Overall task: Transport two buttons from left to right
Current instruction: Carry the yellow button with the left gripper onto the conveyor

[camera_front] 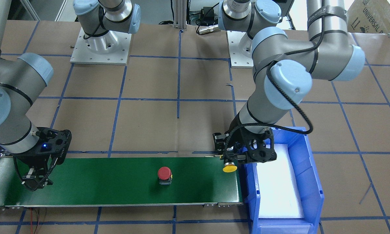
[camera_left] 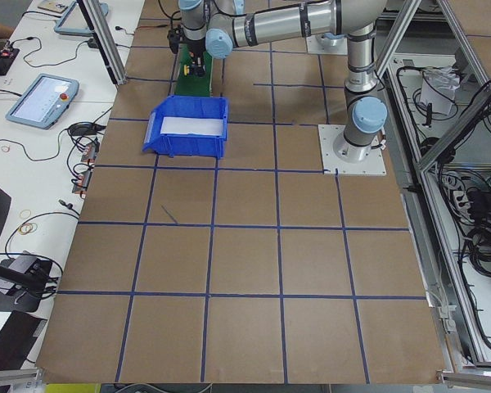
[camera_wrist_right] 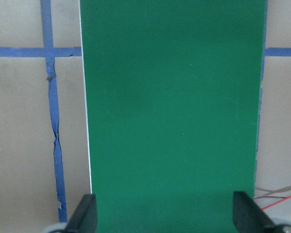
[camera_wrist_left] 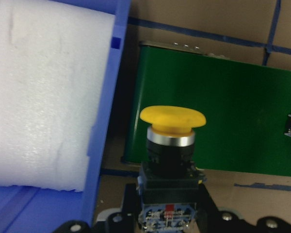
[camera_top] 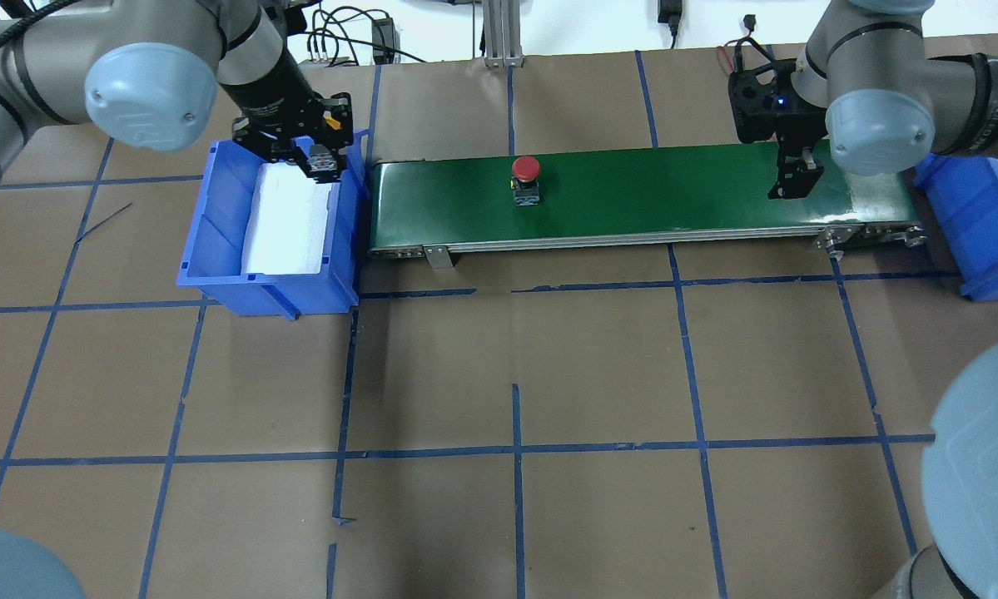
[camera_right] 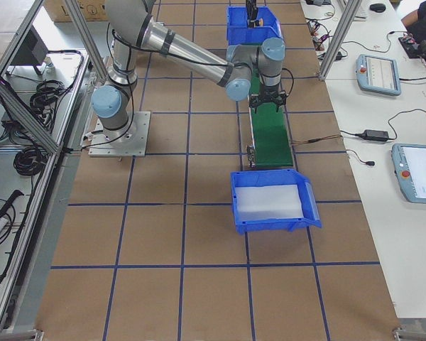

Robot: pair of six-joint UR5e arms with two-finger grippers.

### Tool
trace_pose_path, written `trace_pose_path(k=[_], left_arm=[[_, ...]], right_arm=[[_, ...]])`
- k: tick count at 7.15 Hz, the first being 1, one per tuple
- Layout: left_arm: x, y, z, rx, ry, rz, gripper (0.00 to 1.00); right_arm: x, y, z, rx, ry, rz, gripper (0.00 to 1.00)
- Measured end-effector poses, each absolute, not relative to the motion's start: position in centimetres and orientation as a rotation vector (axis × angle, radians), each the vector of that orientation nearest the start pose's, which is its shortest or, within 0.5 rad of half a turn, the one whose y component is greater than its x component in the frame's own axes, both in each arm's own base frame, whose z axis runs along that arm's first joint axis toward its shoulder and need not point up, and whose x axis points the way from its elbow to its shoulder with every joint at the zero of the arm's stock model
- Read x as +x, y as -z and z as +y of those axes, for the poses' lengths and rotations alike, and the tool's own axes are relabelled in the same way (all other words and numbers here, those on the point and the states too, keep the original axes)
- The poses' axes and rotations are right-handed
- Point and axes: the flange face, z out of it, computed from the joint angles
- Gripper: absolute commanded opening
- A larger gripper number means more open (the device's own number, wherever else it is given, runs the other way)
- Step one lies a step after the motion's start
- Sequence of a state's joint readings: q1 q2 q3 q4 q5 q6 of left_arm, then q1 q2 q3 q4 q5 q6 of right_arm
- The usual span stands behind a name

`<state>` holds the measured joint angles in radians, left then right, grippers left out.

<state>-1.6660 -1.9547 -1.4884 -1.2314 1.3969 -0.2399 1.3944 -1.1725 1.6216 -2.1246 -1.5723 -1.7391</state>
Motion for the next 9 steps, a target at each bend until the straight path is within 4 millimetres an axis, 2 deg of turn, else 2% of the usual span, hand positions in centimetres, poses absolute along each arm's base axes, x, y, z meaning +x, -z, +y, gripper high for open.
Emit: trace_pose_path(k=[2,4,5,6,7,8,9], left_arm=[[-23.0,-31.1,-63.0,-0.197,0.001,3.319,0.21],[-23.2,-28.5,-64.2,-0.182,0.027,3.296,0.22],[-23.0,-27.4,-64.5,-0.162,0.032,3.275,0.27],[-22.8,-26.7,-64.5,-0.131,0.032,3.251,0.47],[-22.6,-26.2,-64.4,-0.122,0.022,3.239,0.84],[-22.6,-26.1,-64.3,-0.134,0.016,3.237,0.89],[-22.7,-26.2,-64.2,-0.173,0.012,3.24,0.99]], right_arm=[[1.9,-29.6,-64.1,-2.273,0.07,2.309,1.0],[1.8,-29.6,-64.1,-2.281,0.062,2.307,1.0],[1.8,-29.7,-64.1,-2.291,0.061,2.301,1.0],[1.9,-29.8,-63.9,-2.302,0.062,2.289,1.0],[2.0,-29.8,-63.6,-2.304,0.068,2.28,1.0],[2.0,-29.8,-63.4,-2.308,0.072,2.273,1.0],[2.1,-30.2,-63.2,-2.337,0.076,2.252,1.0]])
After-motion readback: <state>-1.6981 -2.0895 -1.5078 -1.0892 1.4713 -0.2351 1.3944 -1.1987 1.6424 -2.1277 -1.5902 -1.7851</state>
